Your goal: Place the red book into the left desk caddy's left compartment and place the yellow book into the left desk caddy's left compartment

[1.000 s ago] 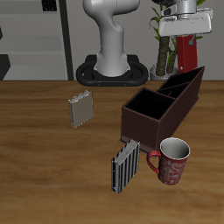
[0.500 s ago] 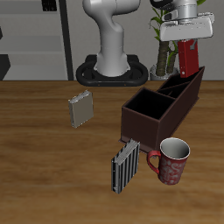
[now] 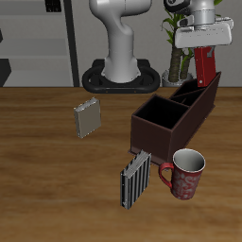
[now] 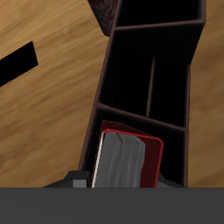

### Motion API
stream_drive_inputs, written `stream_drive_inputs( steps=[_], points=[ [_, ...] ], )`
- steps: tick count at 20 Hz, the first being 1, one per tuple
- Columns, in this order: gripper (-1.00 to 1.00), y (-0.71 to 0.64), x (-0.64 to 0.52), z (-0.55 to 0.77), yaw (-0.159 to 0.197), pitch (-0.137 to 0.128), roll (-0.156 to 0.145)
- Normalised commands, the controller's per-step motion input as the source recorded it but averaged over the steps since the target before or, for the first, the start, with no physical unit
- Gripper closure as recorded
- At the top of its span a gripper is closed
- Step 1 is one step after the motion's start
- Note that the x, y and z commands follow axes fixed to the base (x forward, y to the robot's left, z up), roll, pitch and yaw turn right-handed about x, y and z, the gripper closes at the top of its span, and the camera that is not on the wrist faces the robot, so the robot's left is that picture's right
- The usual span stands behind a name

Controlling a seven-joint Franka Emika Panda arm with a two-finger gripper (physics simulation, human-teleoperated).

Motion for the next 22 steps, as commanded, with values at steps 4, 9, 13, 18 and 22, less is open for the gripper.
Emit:
stream_drive_inputs(
  steps=[4, 9, 13, 18, 22],
  points=[
    [1.0, 0.04, 0.13, -0.13, -0.02, 0.032, -0.002],
    [1.0, 0.07, 0.07, -0.14, 0.01, 0.022, -0.001],
    [1.0, 0.14, 0.08, -0.23, 0.004, 0.057, 0.019],
    [1.0, 0.07, 0.1, -0.21, 0.022, 0.04, 0.001],
    [1.0, 0.09, 0.09, -0.24, 0.017, 0.057, 0.002]
  ],
)
